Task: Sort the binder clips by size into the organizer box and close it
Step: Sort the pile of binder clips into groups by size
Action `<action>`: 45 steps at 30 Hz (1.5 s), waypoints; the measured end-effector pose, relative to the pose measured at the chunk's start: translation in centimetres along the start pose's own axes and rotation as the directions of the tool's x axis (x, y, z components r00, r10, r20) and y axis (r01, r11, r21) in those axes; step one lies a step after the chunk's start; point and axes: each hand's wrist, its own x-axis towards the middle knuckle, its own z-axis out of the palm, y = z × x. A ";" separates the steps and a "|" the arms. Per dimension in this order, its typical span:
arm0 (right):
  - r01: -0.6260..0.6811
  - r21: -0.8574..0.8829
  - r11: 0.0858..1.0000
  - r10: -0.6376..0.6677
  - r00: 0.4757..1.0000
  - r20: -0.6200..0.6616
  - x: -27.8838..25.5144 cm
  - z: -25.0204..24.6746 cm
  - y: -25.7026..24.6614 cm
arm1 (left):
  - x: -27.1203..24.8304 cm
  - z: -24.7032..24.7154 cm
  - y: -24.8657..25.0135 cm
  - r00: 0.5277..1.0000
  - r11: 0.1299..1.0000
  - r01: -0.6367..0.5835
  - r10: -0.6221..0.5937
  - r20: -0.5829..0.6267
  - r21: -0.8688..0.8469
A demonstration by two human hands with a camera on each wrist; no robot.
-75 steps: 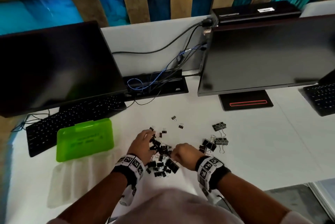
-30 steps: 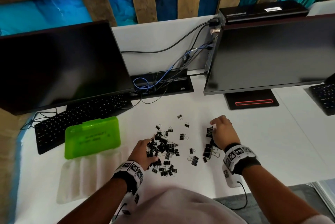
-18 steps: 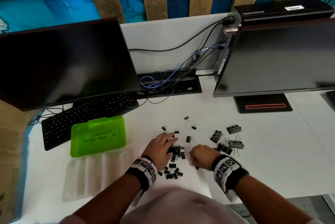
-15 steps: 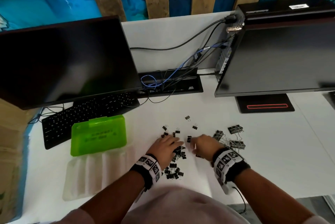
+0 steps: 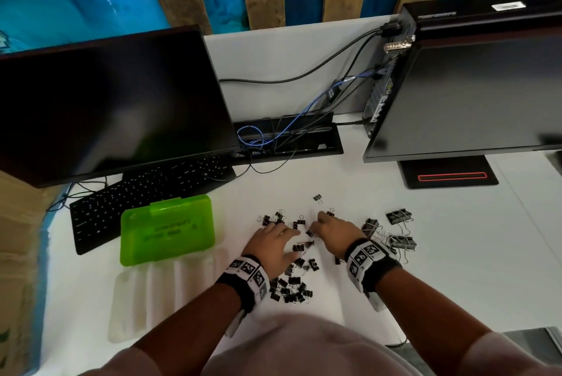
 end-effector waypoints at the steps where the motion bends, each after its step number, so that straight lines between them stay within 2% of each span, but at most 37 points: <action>1: 0.017 0.007 1.000 -0.017 1.000 0.006 -0.1 0.3 -0.1 | 0.2 0.1 0.7 1.000 1.000 -0.012 0.013 0.025 -0.026; 4: 0.035 -0.009 0.999 -0.035 0.999 0.037 -0.5 0.7 -0.5 | 0.7 0.9 2.0 0.993 0.998 0.006 0.002 0.115 -0.062; 8: -0.035 0.008 0.999 0.035 0.999 0.004 -1.0 0.4 -0.2 | 0.9 1.7 1.6 0.985 0.987 0.072 -0.047 0.166 -0.145; 12: -0.138 0.204 0.969 0.169 0.975 -0.142 -2.0 0.0 1.5 | 1.1 1.4 0.7 0.986 0.974 0.112 -0.085 0.142 -0.194; 14: -0.135 0.357 0.924 0.213 0.959 -0.189 -3.1 -0.7 1.8 | 1.1 1.2 0.2 0.988 0.965 0.141 -0.122 0.098 -0.221; 18: -0.087 0.493 0.866 0.177 0.974 -0.140 -6.4 -1.3 1.6 | 0.8 0.7 -0.4 0.983 0.925 0.173 -0.182 0.007 -0.338; 21: -0.096 0.466 0.879 0.135 0.989 -0.051 -8.6 0.4 1.4 | 0.9 0.2 0.6 0.992 0.911 0.110 -0.128 -0.019 -0.398; 24: -0.149 0.412 0.899 0.152 0.988 0.025 -9.9 3.0 1.5 | 1.1 0.3 2.5 0.999 0.925 0.031 -0.039 -0.013 -0.379; 26: -0.184 0.396 0.900 0.181 0.982 0.043 -10.6 4.2 1.5 | 1.1 0.4 3.3 1.000 0.928 0.029 -0.027 0.011 -0.371; 29: -0.190 0.403 0.895 0.204 0.979 0.008 -11.5 4.9 1.5 | 1.0 0.5 4.1 0.996 0.922 0.041 -0.009 0.087 -0.384; 33: -0.199 0.477 0.856 0.273 0.958 -0.091 -12.5 5.2 2.4 | 0.7 1.1 6.9 0.981 0.887 -0.022 0.108 0.162 -0.461; 39: -0.168 0.516 0.840 0.286 0.945 -0.157 -13.0 4.3 3.2 | 0.3 3.6 9.3 0.945 0.875 0.016 0.145 0.293 -0.484; 42: -0.129 0.523 0.842 0.277 0.937 -0.215 -12.4 3.5 3.8 | 0.2 3.5 9.1 0.966 0.844 -0.007 0.145 0.215 -0.536; 45: -0.116 0.509 0.853 0.276 0.928 -0.252 -11.2 2.7 4.3 | 0.5 3.2 8.5 0.993 0.884 -0.048 0.094 0.077 -0.466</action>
